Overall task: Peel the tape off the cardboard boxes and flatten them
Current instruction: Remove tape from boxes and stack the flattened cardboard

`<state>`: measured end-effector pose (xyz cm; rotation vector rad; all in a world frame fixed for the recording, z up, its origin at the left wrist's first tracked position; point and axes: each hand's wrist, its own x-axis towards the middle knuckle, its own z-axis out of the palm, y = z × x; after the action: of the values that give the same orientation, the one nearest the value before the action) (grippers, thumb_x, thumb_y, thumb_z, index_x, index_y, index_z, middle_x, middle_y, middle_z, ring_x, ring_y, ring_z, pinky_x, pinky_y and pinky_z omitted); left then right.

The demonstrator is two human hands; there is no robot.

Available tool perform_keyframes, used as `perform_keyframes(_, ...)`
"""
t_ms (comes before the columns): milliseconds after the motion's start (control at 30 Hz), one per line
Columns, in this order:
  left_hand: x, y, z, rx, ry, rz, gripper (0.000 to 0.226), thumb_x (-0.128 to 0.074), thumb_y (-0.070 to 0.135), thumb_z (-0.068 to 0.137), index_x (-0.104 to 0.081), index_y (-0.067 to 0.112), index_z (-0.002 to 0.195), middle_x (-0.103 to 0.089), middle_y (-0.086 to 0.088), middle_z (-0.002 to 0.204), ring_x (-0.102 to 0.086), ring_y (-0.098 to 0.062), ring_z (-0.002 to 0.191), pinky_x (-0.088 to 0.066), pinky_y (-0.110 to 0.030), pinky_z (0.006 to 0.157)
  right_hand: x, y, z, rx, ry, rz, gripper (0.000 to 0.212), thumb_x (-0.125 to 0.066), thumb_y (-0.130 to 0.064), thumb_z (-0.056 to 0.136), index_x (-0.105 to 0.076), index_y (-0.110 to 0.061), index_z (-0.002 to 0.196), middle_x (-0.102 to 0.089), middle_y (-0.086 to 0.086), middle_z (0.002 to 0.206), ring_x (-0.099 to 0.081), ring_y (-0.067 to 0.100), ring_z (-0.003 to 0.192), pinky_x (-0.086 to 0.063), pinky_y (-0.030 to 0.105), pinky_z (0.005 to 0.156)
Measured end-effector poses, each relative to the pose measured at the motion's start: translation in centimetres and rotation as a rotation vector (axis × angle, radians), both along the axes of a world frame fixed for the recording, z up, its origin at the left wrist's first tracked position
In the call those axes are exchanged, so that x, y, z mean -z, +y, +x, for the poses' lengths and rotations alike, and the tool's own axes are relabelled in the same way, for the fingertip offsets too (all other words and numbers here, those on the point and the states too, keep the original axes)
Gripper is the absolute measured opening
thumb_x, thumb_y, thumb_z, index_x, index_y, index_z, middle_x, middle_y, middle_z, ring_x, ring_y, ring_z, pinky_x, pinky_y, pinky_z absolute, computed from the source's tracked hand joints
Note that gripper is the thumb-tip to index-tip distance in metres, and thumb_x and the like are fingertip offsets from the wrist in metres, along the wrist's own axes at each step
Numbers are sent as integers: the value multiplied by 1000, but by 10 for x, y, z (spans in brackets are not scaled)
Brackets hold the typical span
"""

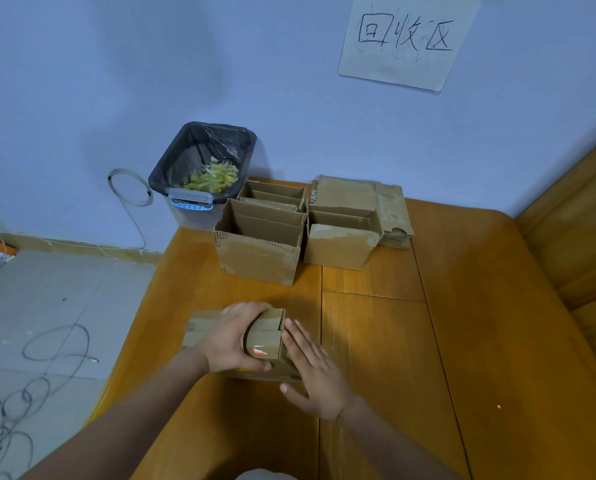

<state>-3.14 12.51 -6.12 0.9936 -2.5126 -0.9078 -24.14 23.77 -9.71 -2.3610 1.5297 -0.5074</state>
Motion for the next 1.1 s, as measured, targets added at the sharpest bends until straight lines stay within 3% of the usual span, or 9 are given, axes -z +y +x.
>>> perform_keyframes(100,2,-1,-3,9,-5,-1,99,-68,71,57,-44,17,137,-50,12,125,-44,-6,114,-26,-25,101,3,6,-7,15,57,20,80,-40,-51,97,11,-23,153,12,-4,161,7,16,148,4,42,115)
perform_keyframes(233,2,-3,-4,-26,9,16,99,-68,72,55,-44,20,136,-50,13,122,-44,-6,113,-27,-27,100,7,12,-19,30,63,75,78,-35,-54,98,10,-23,153,11,-6,161,7,15,148,3,38,116)
perform_keyframes(500,-4,-13,1,-40,-51,32,101,-70,71,59,-36,23,141,-48,13,126,-43,-7,115,-31,-30,102,10,20,-33,172,-17,99,70,-32,-52,99,7,-30,153,7,-11,161,2,11,148,-14,37,116)
perform_keyframes(667,0,-14,-13,21,-267,-206,102,-68,68,66,-30,21,148,-45,9,134,-40,-13,125,-25,-30,107,2,10,-48,186,76,137,67,-33,-47,97,5,-33,151,12,-20,158,9,3,146,-20,37,117)
perform_keyframes(800,4,-21,-13,80,-454,-347,101,-57,71,70,-23,23,152,-37,7,146,-32,-14,135,-15,-34,115,-8,-10,-51,139,184,153,68,-27,-50,96,14,-37,148,23,-24,154,18,0,143,-12,34,115)
perform_keyframes(967,6,-40,-10,108,-581,-381,102,-55,68,72,-14,23,154,-32,4,151,-28,-17,139,-14,-39,116,-20,-43,-29,155,213,128,68,-26,-51,95,18,-39,146,22,-20,155,22,0,142,-7,32,112)
perform_keyframes(1100,2,-63,-5,121,-652,-347,108,-55,72,72,-8,22,155,-28,1,154,-25,-20,141,-14,-41,116,-25,-77,-4,145,250,81,65,-28,-47,98,10,-35,149,11,-14,158,15,5,144,-10,34,113)
